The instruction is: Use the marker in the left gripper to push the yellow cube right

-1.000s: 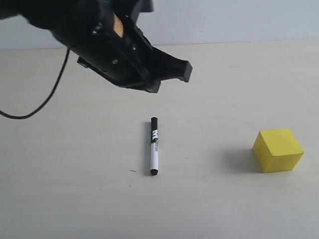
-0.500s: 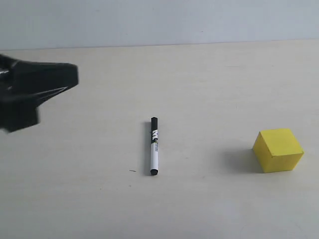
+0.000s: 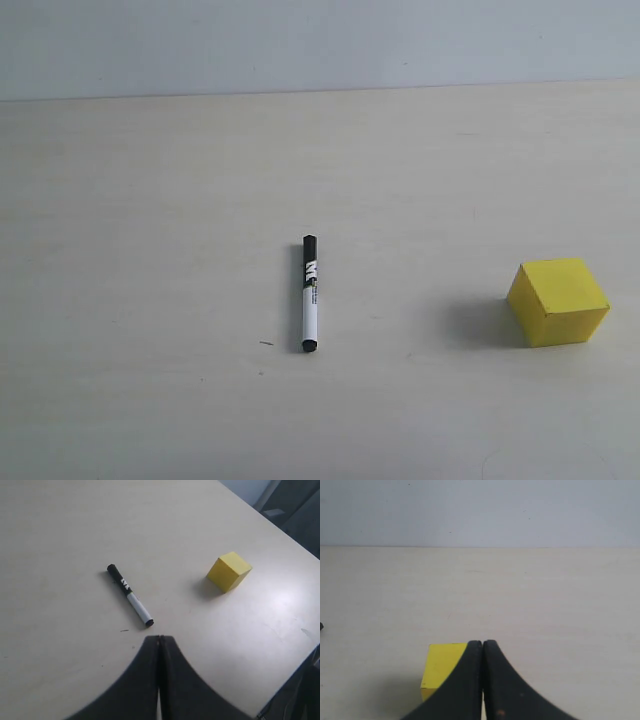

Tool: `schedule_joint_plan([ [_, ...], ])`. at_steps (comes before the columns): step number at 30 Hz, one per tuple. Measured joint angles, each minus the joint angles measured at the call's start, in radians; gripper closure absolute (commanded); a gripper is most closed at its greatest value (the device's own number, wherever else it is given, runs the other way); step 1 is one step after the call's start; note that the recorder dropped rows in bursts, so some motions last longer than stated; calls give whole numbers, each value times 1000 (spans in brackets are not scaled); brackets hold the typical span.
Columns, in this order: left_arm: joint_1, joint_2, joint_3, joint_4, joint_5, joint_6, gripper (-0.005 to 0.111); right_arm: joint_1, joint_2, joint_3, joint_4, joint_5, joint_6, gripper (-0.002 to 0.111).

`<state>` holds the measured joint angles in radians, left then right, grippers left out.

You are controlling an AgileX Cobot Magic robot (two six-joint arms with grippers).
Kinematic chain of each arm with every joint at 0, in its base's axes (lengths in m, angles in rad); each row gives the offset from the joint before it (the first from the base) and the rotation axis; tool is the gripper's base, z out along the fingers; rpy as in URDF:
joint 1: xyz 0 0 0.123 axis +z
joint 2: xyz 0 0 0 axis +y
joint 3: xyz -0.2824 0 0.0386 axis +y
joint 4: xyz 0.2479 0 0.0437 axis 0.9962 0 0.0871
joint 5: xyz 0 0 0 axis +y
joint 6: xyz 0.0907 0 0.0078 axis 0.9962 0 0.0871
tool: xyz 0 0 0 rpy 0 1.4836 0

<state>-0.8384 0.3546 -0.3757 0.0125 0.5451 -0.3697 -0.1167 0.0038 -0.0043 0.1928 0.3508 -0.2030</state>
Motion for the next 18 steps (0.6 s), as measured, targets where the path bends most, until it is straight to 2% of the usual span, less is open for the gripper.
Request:
schedule_joint_plan([
  [10,0,-1,0,0,2,3,107,0,0,0,0,0,0,108],
  [12,29,-15,0,34,2,66,107,0,0,0,0,0,0,108],
  [14,98,-29,0,72,-6,139,107,0,0,0,0,0,0,108],
  [15,165,-40,0,87,-28,161,107,0,0,0,1,0,0,108],
  [16,195,-46,0,89,-39,165,107,0,0,0,1,0,0,108],
  [17,272,-55,0,93,-67,170,107,0,0,0,2,0,0,108],
  [18,311,-61,0,93,-78,170,107,0,0,0,2,0,0,108],
])
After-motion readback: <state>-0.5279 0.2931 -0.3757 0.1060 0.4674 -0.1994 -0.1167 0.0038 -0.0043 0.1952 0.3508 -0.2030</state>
